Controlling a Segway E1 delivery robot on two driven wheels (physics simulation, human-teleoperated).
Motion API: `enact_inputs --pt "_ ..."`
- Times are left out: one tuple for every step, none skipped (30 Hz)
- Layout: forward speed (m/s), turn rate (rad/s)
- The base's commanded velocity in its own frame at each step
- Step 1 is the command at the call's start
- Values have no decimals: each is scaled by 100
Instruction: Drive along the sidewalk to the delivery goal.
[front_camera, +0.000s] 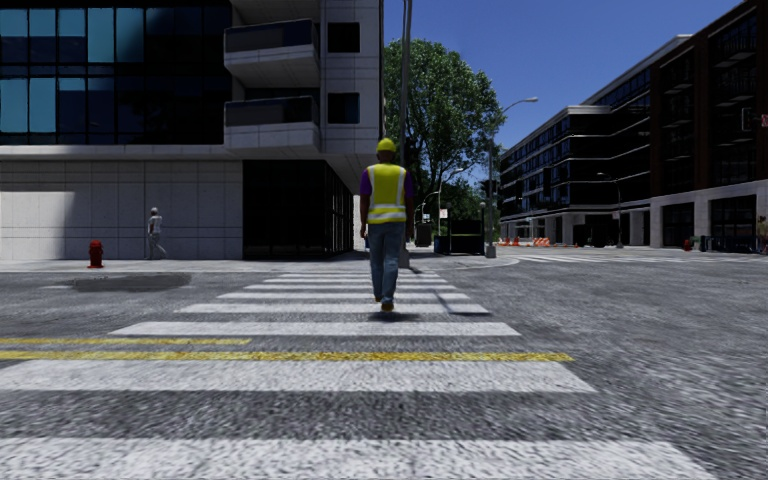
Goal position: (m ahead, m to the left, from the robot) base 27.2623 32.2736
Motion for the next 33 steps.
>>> enact_inputs --pt "133 0" --pt "133 0" --pt "133 0" --pt "133 0" --pt "132 0" --pt "132 0" --pt "132 0" --pt "131 0" --pt "130 13" --pt "127 29" --pt "127 29" --pt "127 35" --pt "127 36" --pt "127 36" --pt "126 36" --pt "126 35" --pt "126 35" --pt "126 33" --pt "126 33" --pt "126 33" --pt "126 33" --pt "126 33" --pt "125 33" --pt "125 33" --pt "125 33" --pt "125 33" --pt "125 19" --pt "125 0" --pt "125 0" --pt "125 0" --pt "125 0" --pt "125 0" --pt "125 0"
